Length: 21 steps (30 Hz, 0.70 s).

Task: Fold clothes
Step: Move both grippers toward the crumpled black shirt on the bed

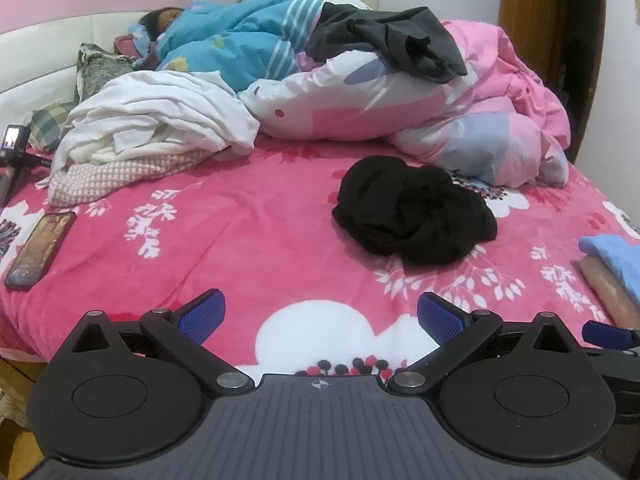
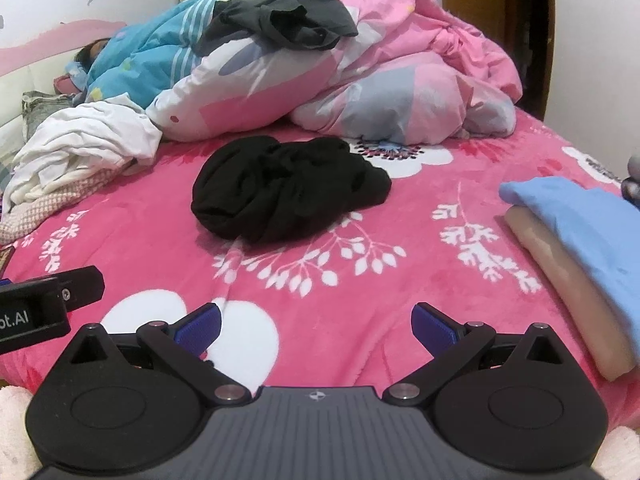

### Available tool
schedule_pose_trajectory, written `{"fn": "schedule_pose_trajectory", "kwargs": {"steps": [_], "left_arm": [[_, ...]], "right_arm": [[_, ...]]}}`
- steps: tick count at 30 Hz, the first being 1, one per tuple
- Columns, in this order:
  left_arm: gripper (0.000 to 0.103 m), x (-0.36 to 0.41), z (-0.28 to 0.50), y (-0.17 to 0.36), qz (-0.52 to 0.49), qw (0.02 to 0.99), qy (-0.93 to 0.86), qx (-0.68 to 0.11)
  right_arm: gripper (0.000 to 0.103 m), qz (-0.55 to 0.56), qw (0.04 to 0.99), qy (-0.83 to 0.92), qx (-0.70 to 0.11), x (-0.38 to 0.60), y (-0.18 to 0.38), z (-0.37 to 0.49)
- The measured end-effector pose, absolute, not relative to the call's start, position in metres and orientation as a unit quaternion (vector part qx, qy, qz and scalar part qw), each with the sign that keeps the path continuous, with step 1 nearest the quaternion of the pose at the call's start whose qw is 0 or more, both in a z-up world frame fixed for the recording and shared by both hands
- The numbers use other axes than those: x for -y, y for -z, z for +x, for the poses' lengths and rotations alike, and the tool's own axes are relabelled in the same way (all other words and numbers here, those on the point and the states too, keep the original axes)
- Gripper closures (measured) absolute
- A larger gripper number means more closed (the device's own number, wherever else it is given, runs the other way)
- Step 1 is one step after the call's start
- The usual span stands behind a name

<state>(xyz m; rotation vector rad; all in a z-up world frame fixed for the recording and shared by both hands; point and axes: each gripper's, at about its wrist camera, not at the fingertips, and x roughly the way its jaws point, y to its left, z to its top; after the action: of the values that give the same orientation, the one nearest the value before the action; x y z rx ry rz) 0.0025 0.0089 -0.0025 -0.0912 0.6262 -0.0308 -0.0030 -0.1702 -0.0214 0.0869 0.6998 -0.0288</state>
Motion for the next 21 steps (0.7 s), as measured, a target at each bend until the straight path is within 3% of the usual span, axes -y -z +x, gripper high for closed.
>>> {"fn": "schedule_pose_trajectory", "kwargs": {"steps": [21], "left_arm": [[0.0,-0.013,0.004,0.004,-0.027,0.952,-0.002,-0.306]], "right_arm": [[0.0,0.045,0.941,0.045,-0.333,0.177,0.02,-0.001]]}}
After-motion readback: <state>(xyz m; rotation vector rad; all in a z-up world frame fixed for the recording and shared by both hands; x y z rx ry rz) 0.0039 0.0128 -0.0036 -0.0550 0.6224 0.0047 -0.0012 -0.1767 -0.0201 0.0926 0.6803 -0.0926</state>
